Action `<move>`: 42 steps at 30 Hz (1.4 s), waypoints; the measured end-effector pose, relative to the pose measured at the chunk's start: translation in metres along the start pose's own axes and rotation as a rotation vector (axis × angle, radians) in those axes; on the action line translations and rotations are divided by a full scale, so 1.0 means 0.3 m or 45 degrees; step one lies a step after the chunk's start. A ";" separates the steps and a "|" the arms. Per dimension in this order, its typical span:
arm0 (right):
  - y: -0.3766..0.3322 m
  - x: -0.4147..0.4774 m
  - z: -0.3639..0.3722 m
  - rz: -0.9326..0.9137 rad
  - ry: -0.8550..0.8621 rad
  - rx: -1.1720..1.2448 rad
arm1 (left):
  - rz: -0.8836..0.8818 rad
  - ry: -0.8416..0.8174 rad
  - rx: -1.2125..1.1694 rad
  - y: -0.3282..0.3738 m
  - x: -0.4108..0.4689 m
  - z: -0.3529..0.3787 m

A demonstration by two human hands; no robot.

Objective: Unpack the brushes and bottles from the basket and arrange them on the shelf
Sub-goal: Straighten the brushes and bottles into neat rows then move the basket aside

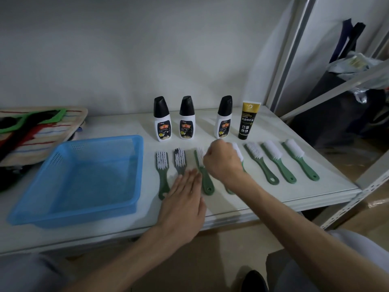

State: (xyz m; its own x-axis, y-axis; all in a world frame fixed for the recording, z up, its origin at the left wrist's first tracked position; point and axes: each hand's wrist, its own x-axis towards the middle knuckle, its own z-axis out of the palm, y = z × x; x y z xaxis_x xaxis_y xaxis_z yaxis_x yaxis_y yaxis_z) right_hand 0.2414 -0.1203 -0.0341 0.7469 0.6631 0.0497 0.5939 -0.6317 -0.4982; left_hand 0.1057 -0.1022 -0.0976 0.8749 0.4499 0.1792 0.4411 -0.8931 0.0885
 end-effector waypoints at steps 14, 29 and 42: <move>0.145 -0.031 -0.003 0.120 -0.170 -0.259 | 0.137 0.053 -0.044 0.033 0.061 0.047; 0.183 0.015 -0.077 0.142 -0.042 -0.258 | 0.096 0.045 -0.082 0.035 0.068 0.055; 0.232 0.029 -0.045 0.201 -0.076 -0.266 | 0.109 0.037 -0.131 0.027 0.062 0.061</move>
State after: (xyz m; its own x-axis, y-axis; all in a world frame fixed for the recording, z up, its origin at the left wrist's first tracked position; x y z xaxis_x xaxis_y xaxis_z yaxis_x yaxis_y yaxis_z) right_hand 0.2933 -0.1640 -0.0567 0.8202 0.5680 -0.0685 0.5247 -0.7946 -0.3055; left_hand 0.1291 -0.1012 -0.1113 0.9015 0.3734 0.2187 0.3412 -0.9242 0.1715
